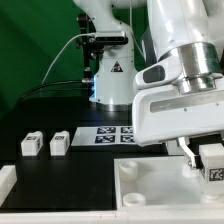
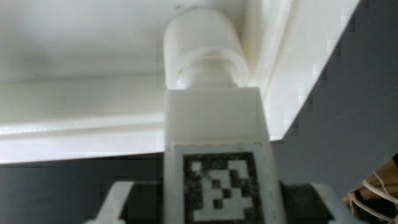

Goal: Assemble one leg

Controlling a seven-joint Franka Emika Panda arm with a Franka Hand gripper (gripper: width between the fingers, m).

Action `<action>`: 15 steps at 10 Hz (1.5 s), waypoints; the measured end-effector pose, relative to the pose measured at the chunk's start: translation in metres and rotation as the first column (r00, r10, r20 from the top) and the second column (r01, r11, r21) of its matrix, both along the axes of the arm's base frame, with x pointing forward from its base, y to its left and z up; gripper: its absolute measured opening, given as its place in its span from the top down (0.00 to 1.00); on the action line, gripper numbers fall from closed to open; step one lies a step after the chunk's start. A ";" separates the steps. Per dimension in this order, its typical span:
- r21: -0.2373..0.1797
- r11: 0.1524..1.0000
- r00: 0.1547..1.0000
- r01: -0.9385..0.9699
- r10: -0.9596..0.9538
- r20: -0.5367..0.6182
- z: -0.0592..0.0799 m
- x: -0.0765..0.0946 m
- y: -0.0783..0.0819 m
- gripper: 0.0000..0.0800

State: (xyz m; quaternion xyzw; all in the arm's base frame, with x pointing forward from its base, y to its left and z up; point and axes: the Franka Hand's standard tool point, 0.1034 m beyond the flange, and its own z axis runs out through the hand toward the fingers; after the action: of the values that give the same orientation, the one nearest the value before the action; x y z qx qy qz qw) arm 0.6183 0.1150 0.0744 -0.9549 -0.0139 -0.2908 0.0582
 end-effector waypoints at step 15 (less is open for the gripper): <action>0.002 1.000 1.000 0.022 -0.022 -0.011 -0.007 -0.001 0.001 0.19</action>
Offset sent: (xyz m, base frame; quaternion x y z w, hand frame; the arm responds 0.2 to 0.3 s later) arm -0.0024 0.0074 -0.0319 -0.0318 0.0017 0.0051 0.9995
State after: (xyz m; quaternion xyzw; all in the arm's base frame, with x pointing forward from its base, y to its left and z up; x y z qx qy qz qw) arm 0.6176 0.1165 0.0670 -0.9565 -0.0027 -0.2864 0.0563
